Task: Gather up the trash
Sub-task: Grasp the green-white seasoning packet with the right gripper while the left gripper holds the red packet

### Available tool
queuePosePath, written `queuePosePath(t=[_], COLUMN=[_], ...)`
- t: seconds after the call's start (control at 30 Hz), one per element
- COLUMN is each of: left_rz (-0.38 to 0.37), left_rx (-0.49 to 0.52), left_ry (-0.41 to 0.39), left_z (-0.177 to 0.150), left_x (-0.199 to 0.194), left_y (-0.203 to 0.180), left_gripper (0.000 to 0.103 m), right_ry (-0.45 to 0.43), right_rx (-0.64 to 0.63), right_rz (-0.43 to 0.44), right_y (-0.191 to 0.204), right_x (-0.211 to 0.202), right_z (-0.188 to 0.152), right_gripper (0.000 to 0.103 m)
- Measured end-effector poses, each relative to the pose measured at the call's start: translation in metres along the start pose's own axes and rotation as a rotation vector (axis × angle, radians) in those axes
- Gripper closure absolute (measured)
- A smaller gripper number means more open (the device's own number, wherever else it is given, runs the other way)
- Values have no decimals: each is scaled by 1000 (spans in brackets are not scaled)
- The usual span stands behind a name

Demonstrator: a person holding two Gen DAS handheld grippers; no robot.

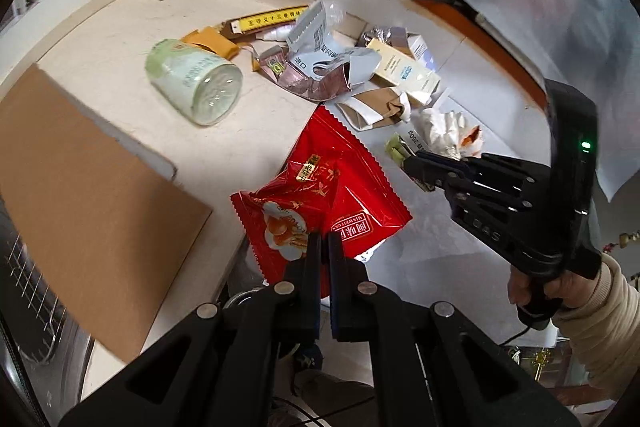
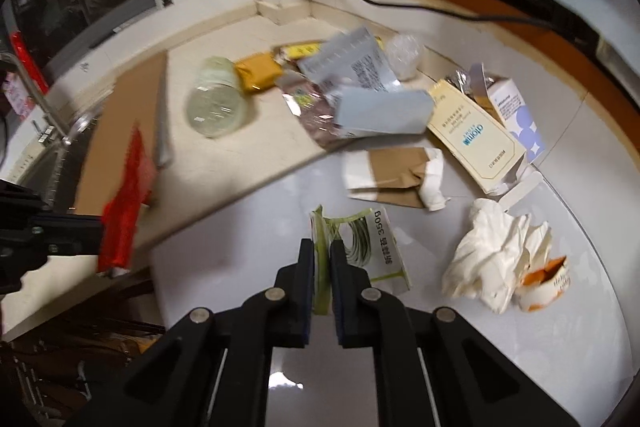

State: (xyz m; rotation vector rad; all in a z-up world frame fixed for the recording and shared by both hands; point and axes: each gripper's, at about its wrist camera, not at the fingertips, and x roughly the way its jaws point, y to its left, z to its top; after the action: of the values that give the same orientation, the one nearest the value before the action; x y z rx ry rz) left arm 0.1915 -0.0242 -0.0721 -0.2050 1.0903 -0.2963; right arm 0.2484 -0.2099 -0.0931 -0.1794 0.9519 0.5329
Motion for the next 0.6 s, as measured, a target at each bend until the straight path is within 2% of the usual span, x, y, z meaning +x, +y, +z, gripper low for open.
queuePosePath(t=[0.33,0.6], left_rz=[-19,-39], left_rx=[4,8], left_ry=[-45,-42], left_z=[-54,-112], left_x=[-51,-78], left_y=[9,25], left_gripper=[102,102], right_ry=[-31,-12], right_rx=[-57,-24], right_rz=[80,122], right_y=[76,131], right_x=[-77,-105], right_z=[-27,-59], right_gripper=[96,96])
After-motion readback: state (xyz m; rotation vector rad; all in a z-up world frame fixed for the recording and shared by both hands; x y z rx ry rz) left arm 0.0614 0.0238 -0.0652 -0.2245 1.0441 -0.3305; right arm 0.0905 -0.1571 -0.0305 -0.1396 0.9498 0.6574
